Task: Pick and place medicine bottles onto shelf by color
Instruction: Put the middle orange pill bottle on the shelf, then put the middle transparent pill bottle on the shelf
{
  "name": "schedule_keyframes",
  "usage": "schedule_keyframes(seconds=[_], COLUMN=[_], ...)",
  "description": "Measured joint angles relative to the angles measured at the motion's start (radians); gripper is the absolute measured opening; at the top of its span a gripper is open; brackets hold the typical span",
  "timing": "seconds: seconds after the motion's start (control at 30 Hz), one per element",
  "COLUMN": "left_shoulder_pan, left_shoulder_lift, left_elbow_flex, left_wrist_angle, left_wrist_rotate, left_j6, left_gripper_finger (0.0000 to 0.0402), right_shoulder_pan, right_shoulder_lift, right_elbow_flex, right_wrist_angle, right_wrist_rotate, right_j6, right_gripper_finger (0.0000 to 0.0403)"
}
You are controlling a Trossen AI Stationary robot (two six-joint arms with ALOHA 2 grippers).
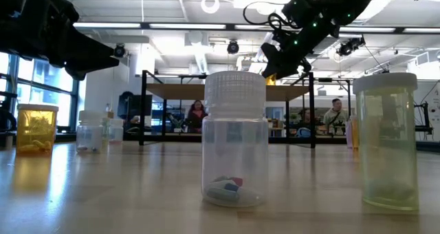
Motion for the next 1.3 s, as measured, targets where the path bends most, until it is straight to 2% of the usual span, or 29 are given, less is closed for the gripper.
schedule_keyframes(seconds=[0.13, 0.43, 0.6, 1.07, 1.3], left_shoulder_pan=[0.000, 0.000, 0.000, 0.000, 0.000], left_shoulder_lift=[0.000, 0.000, 0.000, 0.000, 0.000], left_elbow_flex=[0.000, 0.000, 0.000, 0.000, 0.000], left_wrist_angle=[0.000, 0.000, 0.000, 0.000, 0.000], left_wrist_rotate=[0.000, 0.000, 0.000, 0.000, 0.000], left_j6=[0.000, 0.000, 0.000, 0.000, -0.001], left_gripper_finger=[0.0202, 0.0202, 0.0202, 0.0202, 0.0202], right_shoulder_pan=[0.000, 0.000, 0.000, 0.004, 0.062], right_shoulder_lift=[0.000, 0.003, -0.001, -0.120, -0.216], right_elbow_flex=[0.000, -0.003, -0.003, -0.003, -0.002], right_wrist_angle=[0.002, -0.009, -0.006, -0.005, -0.042], right_wrist_rotate=[0.000, 0.000, 0.000, -0.007, -0.008], right_j6=[-0.022, -0.024, -0.023, -0.023, -0.078], right_gripper_finger=[0.0186, 0.0251, 0.0271, 0.0275, 0.0275])
